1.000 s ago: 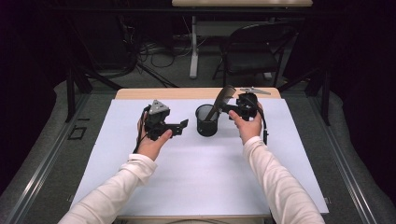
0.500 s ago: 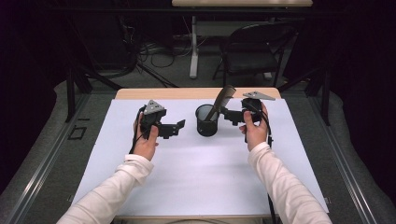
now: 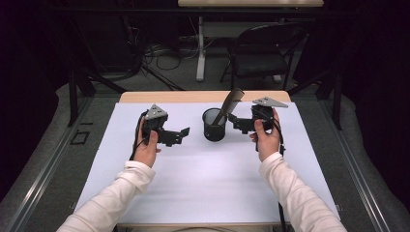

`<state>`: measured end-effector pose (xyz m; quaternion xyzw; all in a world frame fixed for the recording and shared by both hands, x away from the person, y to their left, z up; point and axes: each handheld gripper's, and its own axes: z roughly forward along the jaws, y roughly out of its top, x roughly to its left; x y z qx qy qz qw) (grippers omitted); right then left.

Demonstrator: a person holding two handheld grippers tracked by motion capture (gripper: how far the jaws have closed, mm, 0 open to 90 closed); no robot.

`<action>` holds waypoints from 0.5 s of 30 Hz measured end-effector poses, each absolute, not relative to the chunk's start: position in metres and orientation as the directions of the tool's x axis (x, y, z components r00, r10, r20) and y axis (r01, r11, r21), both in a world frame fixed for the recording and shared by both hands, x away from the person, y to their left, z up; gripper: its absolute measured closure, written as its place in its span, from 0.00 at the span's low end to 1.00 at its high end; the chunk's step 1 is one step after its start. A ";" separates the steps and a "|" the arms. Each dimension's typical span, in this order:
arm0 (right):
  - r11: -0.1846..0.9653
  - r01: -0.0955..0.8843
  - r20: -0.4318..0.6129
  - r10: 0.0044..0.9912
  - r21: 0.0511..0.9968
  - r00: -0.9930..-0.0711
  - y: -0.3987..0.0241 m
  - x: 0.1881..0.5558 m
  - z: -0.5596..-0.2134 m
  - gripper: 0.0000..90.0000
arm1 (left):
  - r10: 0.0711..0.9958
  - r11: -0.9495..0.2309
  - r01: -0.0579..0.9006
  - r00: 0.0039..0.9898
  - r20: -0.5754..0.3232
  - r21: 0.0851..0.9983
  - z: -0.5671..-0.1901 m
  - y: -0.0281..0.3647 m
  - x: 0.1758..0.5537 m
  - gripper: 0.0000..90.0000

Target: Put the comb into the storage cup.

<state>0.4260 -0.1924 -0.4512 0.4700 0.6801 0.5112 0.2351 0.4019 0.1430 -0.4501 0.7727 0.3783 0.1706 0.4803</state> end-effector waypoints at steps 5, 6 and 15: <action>0.033 0.396 0.161 0.880 0.918 -0.448 -0.196 0.422 -0.452 0.00 | 0.751 -0.245 0.422 0.652 -0.104 0.873 -0.449 0.145 0.400 0.00; 0.035 0.396 0.161 0.879 0.918 -0.450 -0.197 0.421 -0.452 0.00 | 0.753 -0.257 0.424 0.652 -0.095 0.869 -0.449 0.147 0.399 0.00; 0.055 0.402 0.148 0.877 0.914 -0.457 -0.208 0.407 -0.448 0.00 | 0.756 -0.270 0.419 0.650 -0.079 0.867 -0.445 0.169 0.387 0.00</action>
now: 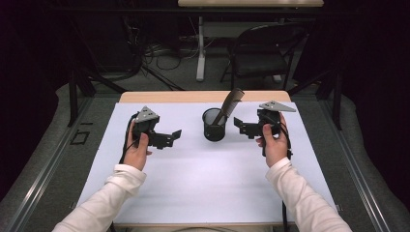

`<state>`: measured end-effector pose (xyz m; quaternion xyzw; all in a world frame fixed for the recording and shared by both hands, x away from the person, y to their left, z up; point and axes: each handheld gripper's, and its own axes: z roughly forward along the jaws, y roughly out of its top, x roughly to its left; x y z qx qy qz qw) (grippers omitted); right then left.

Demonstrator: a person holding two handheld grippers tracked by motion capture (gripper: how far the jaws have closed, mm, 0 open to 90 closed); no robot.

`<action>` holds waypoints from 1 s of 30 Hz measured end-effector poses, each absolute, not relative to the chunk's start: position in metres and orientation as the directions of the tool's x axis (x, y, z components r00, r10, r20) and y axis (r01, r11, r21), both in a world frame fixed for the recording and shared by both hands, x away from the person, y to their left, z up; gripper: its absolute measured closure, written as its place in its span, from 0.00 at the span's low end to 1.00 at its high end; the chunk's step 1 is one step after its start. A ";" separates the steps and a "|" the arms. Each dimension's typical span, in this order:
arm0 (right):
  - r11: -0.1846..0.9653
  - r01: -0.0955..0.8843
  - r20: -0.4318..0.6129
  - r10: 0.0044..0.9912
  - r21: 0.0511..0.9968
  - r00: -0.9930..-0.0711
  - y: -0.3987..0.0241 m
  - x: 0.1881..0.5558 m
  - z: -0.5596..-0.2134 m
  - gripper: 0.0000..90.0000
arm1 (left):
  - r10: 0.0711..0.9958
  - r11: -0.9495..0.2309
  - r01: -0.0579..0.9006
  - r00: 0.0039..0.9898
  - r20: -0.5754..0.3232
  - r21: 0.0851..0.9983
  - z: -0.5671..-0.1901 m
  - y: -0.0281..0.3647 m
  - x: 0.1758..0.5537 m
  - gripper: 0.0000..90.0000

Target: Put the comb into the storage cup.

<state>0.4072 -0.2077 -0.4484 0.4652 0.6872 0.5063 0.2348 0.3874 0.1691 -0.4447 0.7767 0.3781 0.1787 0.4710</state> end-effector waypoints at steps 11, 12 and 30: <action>0.089 0.405 0.120 0.878 0.910 -0.463 -0.226 0.371 -0.450 0.00 | 0.770 -0.259 0.425 0.633 -0.080 0.867 -0.439 0.210 0.361 0.00; 0.088 0.410 0.122 0.880 0.908 -0.459 -0.228 0.368 -0.450 0.00 | 0.770 -0.259 0.425 0.633 -0.080 0.867 -0.439 0.210 0.361 0.00; 0.080 0.430 0.122 0.898 0.899 -0.422 -0.255 0.321 -0.478 0.00 | 0.799 -0.157 0.463 0.578 -0.163 0.872 -0.472 0.263 0.322 0.00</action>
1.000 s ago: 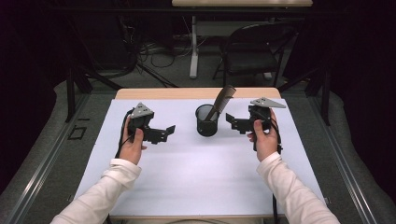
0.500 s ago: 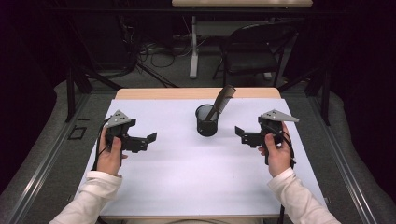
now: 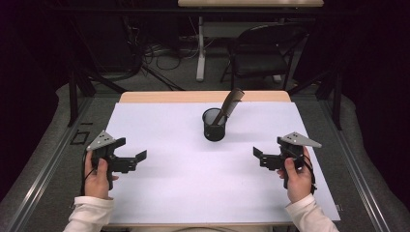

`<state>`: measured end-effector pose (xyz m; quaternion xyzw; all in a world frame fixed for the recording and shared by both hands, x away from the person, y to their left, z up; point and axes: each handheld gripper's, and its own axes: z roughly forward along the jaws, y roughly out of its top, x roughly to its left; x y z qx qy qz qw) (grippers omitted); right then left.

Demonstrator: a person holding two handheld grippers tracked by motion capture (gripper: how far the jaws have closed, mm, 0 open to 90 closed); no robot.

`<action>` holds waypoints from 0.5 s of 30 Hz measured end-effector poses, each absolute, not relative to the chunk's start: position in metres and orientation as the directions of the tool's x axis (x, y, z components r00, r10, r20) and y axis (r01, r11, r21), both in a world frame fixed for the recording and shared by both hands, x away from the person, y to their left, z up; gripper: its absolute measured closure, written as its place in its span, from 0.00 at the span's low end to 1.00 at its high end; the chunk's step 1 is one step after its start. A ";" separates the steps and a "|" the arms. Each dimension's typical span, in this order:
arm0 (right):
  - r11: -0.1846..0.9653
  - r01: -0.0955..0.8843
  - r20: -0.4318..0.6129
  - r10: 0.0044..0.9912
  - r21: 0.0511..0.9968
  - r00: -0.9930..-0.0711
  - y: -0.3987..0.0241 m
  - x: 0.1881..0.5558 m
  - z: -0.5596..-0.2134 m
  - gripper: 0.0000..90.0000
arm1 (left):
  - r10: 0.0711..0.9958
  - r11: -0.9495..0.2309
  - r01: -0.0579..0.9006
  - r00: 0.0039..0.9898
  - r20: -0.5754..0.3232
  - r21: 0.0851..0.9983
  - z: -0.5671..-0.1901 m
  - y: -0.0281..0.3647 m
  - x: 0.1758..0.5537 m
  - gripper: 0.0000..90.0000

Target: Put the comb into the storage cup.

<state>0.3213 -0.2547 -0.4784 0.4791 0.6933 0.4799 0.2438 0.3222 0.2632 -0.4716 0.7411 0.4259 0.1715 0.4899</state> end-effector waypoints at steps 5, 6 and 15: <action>0.078 0.434 0.118 0.905 0.897 -0.408 -0.260 0.314 -0.490 0.00 | 0.808 -0.136 0.466 0.562 -0.174 0.875 -0.480 0.275 0.316 0.00; 0.070 0.436 0.126 0.906 0.897 -0.404 -0.260 0.313 -0.493 0.00 | 0.810 -0.135 0.463 0.561 -0.172 0.876 -0.482 0.277 0.314 0.00; 0.066 0.442 0.119 0.918 0.895 -0.379 -0.267 0.304 -0.515 0.00 | 0.807 -0.114 0.443 0.563 -0.177 0.889 -0.496 0.287 0.307 0.00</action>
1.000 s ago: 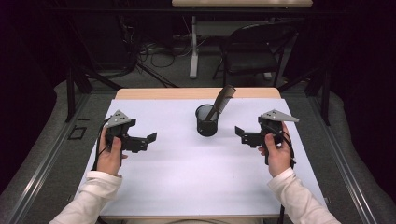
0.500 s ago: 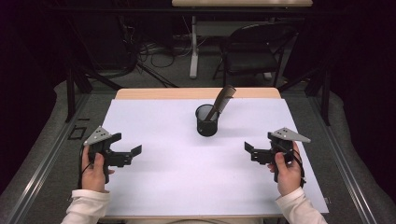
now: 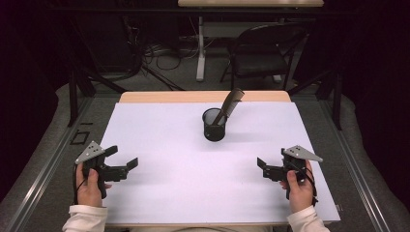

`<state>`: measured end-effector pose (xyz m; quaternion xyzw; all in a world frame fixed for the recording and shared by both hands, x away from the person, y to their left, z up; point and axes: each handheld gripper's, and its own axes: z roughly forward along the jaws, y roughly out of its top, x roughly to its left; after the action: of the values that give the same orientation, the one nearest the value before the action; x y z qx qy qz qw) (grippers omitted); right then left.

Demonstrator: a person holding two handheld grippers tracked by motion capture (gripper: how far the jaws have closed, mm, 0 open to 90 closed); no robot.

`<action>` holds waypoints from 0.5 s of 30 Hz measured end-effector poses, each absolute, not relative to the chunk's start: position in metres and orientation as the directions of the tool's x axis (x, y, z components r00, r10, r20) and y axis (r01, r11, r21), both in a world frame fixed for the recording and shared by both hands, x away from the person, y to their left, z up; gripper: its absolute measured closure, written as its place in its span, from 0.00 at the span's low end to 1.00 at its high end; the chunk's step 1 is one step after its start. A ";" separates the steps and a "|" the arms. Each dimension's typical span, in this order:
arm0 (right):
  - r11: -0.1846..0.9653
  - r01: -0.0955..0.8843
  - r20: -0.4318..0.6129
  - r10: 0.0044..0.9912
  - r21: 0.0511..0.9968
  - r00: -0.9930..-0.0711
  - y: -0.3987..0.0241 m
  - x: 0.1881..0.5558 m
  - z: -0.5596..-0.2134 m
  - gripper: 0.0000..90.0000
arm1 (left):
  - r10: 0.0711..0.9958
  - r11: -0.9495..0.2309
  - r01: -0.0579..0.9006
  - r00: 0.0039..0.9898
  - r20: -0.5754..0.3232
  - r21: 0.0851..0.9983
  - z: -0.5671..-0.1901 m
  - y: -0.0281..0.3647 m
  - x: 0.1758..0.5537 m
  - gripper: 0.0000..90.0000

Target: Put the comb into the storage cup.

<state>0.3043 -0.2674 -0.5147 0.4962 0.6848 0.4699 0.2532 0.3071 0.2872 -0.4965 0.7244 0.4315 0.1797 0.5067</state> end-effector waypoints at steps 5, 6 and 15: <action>0.072 0.426 0.098 0.926 0.902 -0.363 -0.274 0.302 -0.522 0.00 | 0.805 -0.118 0.444 0.567 -0.176 0.888 -0.505 0.288 0.308 0.00; 0.073 0.430 0.096 0.928 0.900 -0.359 -0.276 0.301 -0.524 0.00 | 0.806 -0.121 0.441 0.566 -0.172 0.889 -0.506 0.287 0.308 0.00; 0.027 0.444 0.137 0.933 0.896 -0.334 -0.287 0.302 -0.533 0.00 | 0.807 -0.134 0.437 0.569 -0.158 0.889 -0.512 0.287 0.309 0.00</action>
<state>0.3023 -0.2873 -0.5329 0.5153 0.6678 0.4700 0.2599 0.3090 0.2872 -0.5119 0.7302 0.4260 0.1844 0.5013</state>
